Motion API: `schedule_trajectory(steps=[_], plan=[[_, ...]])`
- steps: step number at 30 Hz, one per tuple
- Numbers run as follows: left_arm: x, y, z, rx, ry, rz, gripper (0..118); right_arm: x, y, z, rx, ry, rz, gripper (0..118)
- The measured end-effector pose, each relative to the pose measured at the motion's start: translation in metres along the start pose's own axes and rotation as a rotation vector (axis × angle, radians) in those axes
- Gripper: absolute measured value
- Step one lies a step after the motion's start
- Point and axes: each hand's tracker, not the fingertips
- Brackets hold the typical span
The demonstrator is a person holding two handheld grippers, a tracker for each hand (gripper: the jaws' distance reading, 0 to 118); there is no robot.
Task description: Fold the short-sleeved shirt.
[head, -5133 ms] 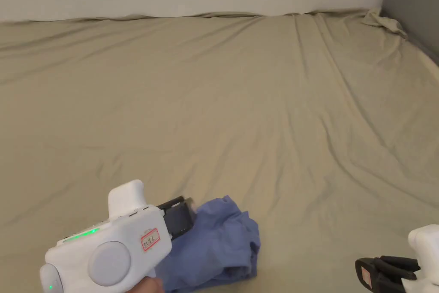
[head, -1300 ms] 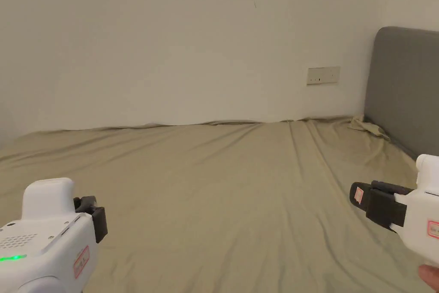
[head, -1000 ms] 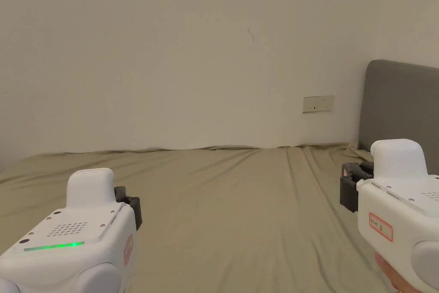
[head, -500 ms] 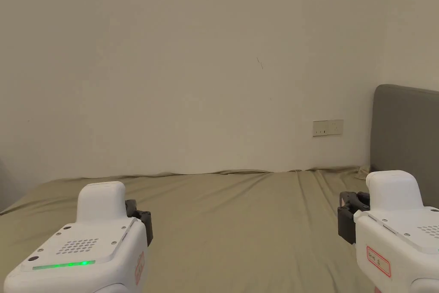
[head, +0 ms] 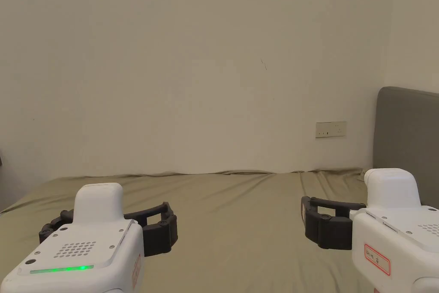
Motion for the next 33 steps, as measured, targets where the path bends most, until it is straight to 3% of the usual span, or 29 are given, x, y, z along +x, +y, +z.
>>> schedule_trajectory(steps=[2, 13, 17, 25, 33], plan=[[0.001, -0.001, -0.001, 0.002, 0.003, -0.003, 118, -0.001, -0.001, -0.002, -0.016, -0.040, -0.001, 118], [0.000, 0.001, 0.000, 0.004, -0.036, 0.006, 118, -0.019, -0.007, 0.009, 0.064, -0.006, 0.140, 118], [0.000, 0.001, 0.000, 0.007, -0.035, 0.003, 118, -0.018, -0.006, 0.008, 0.058, 0.053, 0.078, 118], [-0.002, -0.001, -0.002, 0.005, -0.017, -0.011, 118, -0.007, -0.003, 0.005, 0.058, 0.041, 0.015, 118], [-0.005, -0.001, -0.003, -0.002, -0.036, 0.012, 118, -0.004, -0.001, 0.004, 0.051, 0.052, 0.003, 118]])
